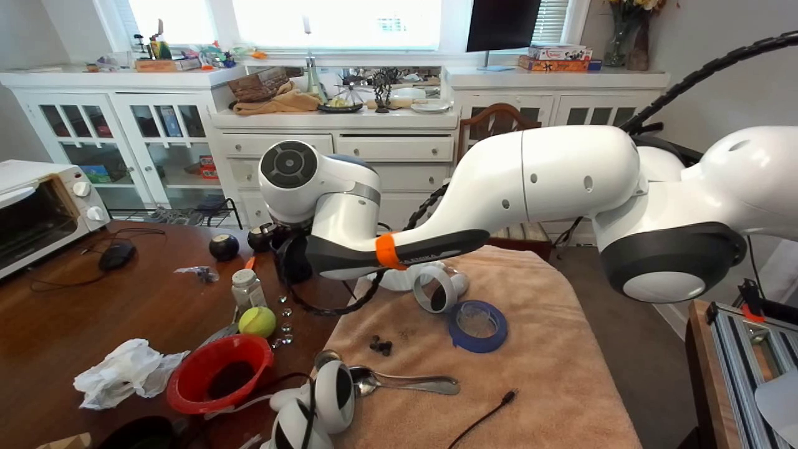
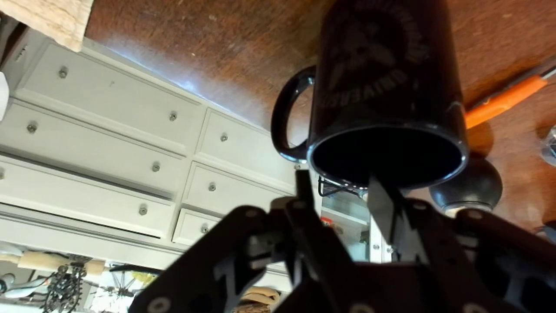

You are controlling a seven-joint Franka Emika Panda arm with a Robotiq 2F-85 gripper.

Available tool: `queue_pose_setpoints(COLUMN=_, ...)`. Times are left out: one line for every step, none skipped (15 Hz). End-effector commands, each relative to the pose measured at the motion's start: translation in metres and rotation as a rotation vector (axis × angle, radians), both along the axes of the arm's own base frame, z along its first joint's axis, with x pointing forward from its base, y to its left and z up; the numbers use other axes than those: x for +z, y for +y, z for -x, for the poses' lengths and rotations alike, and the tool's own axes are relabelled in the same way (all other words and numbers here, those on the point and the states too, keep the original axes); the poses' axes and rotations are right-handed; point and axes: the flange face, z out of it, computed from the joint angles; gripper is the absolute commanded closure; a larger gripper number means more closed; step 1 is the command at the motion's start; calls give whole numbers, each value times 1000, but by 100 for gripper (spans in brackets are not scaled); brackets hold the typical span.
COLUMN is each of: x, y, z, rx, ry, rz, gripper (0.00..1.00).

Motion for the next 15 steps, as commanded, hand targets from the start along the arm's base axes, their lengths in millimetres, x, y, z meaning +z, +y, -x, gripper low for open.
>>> queue_pose_setpoints(x=6, y=5, z=2, rx=-8, ry=3, rz=35, gripper=30)
queue_pose_setpoints(x=9, y=6, z=2, rx=10, ry=8, rz=36, gripper=23)
queue_pose_setpoints(x=15, y=10, z=1, rx=47, ry=10, rz=30, gripper=15)
queue_pose_setpoints(x=23, y=16, z=1, rx=96, ry=23, rz=27, gripper=8)
queue_pose_setpoints(x=31, y=22, z=2, rx=153, ry=49, rz=22, gripper=1)
queue_pose_setpoints(x=40, y=30, z=2, rx=218, ry=56, rz=3, gripper=0)
queue_pose_setpoints(x=49, y=37, z=3, rx=266, ry=61, rz=-8, gripper=0)
queue_pose_setpoints(x=57, y=43, z=4, rx=317, ry=66, rz=-24, gripper=0)
queue_pose_setpoints(x=64, y=47, z=4, rx=366, ry=73, rz=-39, gripper=0)
queue_pose_setpoints(x=69, y=52, z=5, rx=413, ry=88, rz=-55, gripper=0)
queue_pose_setpoints(x=75, y=56, z=7, rx=461, ry=108, rz=-71, gripper=0)
queue_pose_setpoints(x=77, y=58, z=8, rx=506, ry=134, rz=-91, gripper=0)
queue_pose_setpoints(x=76, y=59, z=8, rx=549, ry=156, rz=-114, gripper=0)
queue_pose_setpoints(x=74, y=60, z=9, rx=590, ry=186, rz=-135, gripper=1)
queue_pose_setpoints(x=69, y=61, z=10, rx=631, ry=212, rz=-153, gripper=0)
